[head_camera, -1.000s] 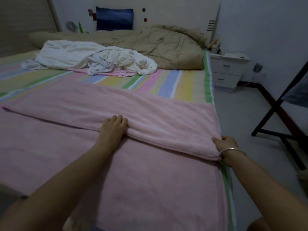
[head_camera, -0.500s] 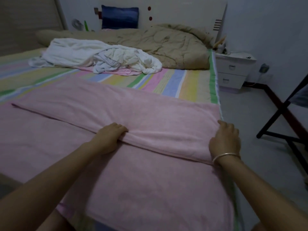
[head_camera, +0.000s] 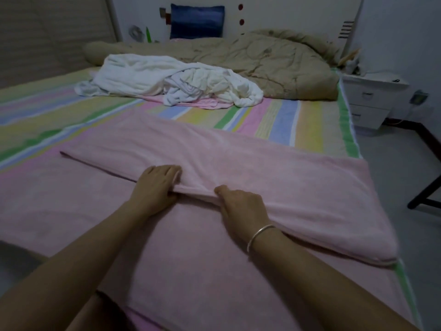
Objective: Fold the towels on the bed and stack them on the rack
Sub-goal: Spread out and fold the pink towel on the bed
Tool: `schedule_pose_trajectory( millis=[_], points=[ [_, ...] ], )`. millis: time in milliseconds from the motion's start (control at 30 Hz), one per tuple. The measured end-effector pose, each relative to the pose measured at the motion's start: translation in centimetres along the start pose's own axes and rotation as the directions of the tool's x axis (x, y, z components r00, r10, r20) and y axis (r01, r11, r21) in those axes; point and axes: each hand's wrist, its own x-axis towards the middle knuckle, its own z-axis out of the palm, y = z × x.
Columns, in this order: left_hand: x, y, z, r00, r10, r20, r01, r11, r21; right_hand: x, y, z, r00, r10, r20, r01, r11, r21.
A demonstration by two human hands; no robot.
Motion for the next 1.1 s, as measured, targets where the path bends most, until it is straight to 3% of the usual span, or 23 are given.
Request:
schedule_pose_trajectory(
  millis=[133, 267, 333, 500, 567, 667, 800, 933, 1100],
  points=[
    [1.6, -2.3, -0.5, 0.999, 0.041, 0.011, -0.042, 0.997, 0.061, 1.3, 0.7, -0.7, 0.965, 0.205, -0.162, -0.183, 0.973, 0.141],
    [1.3, -3.1, 0.1, 0.985, 0.155, 0.069, -0.160, 0.985, 0.066, -0.7, -0.2, -0.2, 0.999, 0.042, 0.014, -0.044, 0.976, 0.211],
    [0.3, -3.4, 0.6, 0.962, 0.249, 0.111, -0.254, 0.967, 0.030, -1.8, -1.2, 0.5, 0.998, -0.027, 0.064, 0.016, 0.986, 0.167],
    [-3.5, -6.8, 1.7, 0.928, 0.342, 0.145, -0.309, 0.927, -0.211, -0.2, -6.2, 1.4, 0.996, 0.091, 0.022, -0.094, 0.970, 0.225],
    [-5.0, -8.5, 1.6, 0.942, 0.322, 0.096, -0.293, 0.927, -0.234, 0.9, -9.5, 1.6, 0.998, 0.062, 0.014, -0.063, 0.957, 0.283],
    [-7.8, -11.7, 1.1, 0.970, 0.242, -0.013, -0.234, 0.925, -0.298, 2.2, -15.9, 2.0, 0.990, -0.088, 0.114, 0.042, 0.936, 0.350],
    [-11.6, -14.9, -0.9, 0.971, 0.164, -0.172, -0.215, 0.915, -0.341, 2.8, -22.3, 2.4, 0.934, -0.309, 0.182, 0.252, 0.927, 0.276],
    [-13.7, -17.9, -1.6, 0.973, 0.159, -0.165, -0.209, 0.909, -0.360, 2.6, -25.2, 3.3, 0.890, -0.348, 0.293, 0.308, 0.935, 0.176],
    [-14.0, -19.4, -1.8, 0.982, 0.181, -0.052, -0.184, 0.861, -0.475, 2.3, -26.6, 3.7, 0.883, -0.319, 0.343, 0.314, 0.947, 0.073]
  ],
)
